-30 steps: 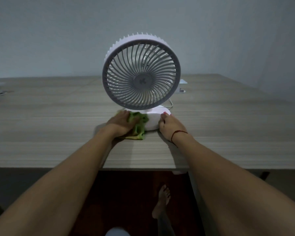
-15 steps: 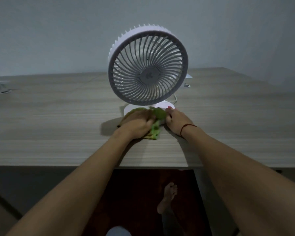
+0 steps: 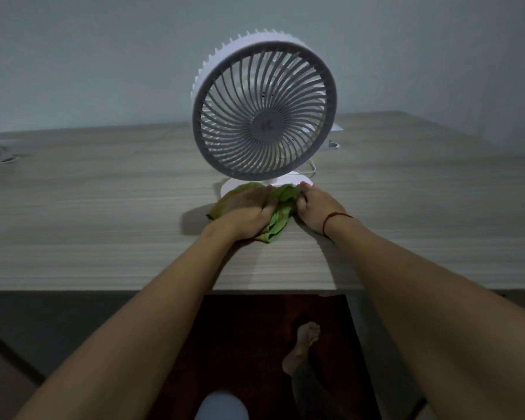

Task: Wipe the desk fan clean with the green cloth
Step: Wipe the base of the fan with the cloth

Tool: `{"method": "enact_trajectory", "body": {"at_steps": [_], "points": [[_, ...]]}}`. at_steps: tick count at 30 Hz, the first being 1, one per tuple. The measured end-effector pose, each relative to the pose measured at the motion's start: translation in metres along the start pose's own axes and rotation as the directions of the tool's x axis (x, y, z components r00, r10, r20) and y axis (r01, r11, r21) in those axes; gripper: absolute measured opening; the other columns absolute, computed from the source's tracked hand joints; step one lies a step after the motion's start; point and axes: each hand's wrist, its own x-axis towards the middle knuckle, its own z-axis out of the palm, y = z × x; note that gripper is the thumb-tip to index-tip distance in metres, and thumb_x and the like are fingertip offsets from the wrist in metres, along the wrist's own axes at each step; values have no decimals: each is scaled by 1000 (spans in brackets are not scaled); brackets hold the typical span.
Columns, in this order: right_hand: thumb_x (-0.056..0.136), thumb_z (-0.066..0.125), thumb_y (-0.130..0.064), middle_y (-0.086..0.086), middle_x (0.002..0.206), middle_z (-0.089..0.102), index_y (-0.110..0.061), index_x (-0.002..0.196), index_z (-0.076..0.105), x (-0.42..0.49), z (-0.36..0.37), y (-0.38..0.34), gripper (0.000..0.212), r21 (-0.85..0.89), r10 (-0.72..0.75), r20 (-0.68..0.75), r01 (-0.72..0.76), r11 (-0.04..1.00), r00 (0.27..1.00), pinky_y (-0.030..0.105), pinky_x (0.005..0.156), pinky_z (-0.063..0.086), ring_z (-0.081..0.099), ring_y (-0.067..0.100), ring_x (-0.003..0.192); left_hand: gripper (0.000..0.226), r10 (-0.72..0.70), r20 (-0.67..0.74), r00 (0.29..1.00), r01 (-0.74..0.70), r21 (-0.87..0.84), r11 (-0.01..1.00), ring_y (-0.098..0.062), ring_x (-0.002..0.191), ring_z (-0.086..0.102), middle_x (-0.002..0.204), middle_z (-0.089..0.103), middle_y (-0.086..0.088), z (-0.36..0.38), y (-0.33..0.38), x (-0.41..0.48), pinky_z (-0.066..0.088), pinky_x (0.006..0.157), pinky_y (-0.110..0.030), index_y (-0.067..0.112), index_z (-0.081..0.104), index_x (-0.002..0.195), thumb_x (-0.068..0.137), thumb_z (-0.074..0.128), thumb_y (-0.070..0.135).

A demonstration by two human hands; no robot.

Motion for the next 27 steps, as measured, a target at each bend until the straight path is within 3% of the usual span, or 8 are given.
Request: {"method": "enact_trajectory", "body": {"at_steps": [2,7,11,15,17,20,24,27], "points": [[96,34,-23,19,134,50,-9,127,48,-1,-1,1,36,-13,7,-9,-7,1000,1000,39,95,42,50,35,122,54,-13,23,1000,14,-26,1000,-29,125,51,135,57,-11,-1,-15,8,38,105,-37,19,53,128,95,19,45],[96,34,-25,20,134,51,-9,127,47,-1,1,-1,38,12,35,-5,-35,999,999,39,95,42,51,36,121,47,-359,42,932,361,-41,932,-33,135,39,147,41,-20,-6,-50,20,29,114,-40,7,44,135,99,23,29],[95,34,-26,17,143,46,-10,134,45,0,0,-4,43,48,70,13,-71,996,997,40,103,41,47,34,129,46,-200,85,976,206,-78,975,-31,123,51,134,56,-16,-4,8,12,38,106,-37,15,56,123,95,28,38],[95,35,-24,16,145,45,-12,139,42,-3,-4,-3,47,64,75,20,-76,995,997,37,102,40,47,32,129,43,11,82,997,5,-193,981,-28,127,46,140,51,-13,10,37,2,33,110,-36,17,47,133,99,27,33],[97,34,-23,17,144,45,-10,138,43,-2,-4,0,44,43,54,17,-55,998,998,37,101,40,46,32,129,46,-9,65,998,15,-87,996,-29,120,52,132,58,-12,8,19,9,39,105,-38,18,54,123,95,25,39],[99,33,-22,18,143,45,-7,135,45,-1,-1,2,41,27,27,-5,-26,999,1000,37,102,38,45,33,129,55,-196,101,975,197,-6,980,-30,127,49,140,52,-12,-2,-15,29,37,108,-40,17,54,127,94,18,42],[98,34,-24,22,133,52,-6,126,49,0,0,3,36,28,27,-28,-26,999,999,36,90,42,52,37,116,50,-364,183,913,387,-111,915,-28,146,23,158,24,-12,-7,-50,39,19,120,-37,12,27,148,101,22,27],[98,34,-25,22,132,54,-8,128,51,0,0,1,38,35,53,-47,-52,998,997,37,91,42,52,37,117,51,-303,105,947,307,-28,951,-30,142,31,154,33,-14,-4,-37,36,26,117,-39,13,39,142,98,22,31]]}}
